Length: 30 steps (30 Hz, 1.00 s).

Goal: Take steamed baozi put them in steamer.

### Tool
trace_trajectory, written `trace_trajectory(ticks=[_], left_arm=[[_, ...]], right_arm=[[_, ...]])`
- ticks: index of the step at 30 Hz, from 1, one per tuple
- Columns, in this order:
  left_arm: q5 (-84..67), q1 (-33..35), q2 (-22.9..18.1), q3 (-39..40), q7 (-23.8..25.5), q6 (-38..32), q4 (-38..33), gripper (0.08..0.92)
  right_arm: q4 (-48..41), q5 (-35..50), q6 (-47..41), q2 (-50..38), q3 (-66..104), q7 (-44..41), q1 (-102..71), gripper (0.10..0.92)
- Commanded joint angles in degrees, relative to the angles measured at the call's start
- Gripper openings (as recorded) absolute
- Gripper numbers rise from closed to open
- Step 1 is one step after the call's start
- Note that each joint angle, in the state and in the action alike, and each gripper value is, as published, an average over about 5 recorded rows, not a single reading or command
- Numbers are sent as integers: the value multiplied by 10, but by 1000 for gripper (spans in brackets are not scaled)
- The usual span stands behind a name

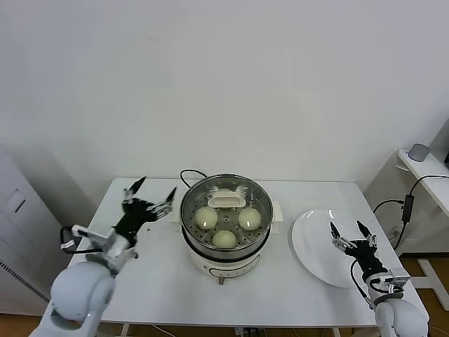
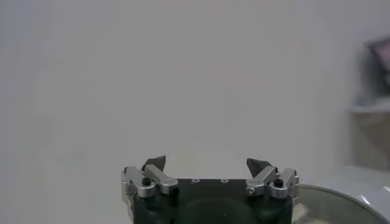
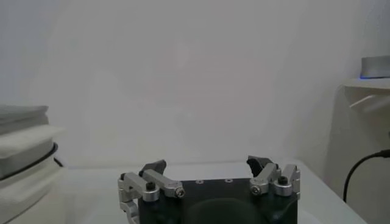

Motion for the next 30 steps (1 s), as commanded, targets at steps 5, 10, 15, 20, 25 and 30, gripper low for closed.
trace_trajectory(ticks=[5,10,15,20,25,30], left_arm=[[-114,66,-14,-95,-15,-25,85,823],[-114,63,-15,-74,-15,-20,98,823],[-112,60,-18,-58,-15,-18,95,823],[-112,53,-24,-55,-16,-12,93,823],[-112,50,-24,-53,-17,-9,93,823],[-114,51,-24,-53,-17,-7,94,823]], right_arm=[[16,-26,-10,3,0,26,-1,823],[13,-18,-13,6,-2,35,-1,823],[11,-17,-14,7,-1,38,-2,823],[10,-18,-14,6,0,41,-4,823],[8,-18,-15,8,-1,42,-5,823],[7,-18,-16,9,-1,43,-4,823]])
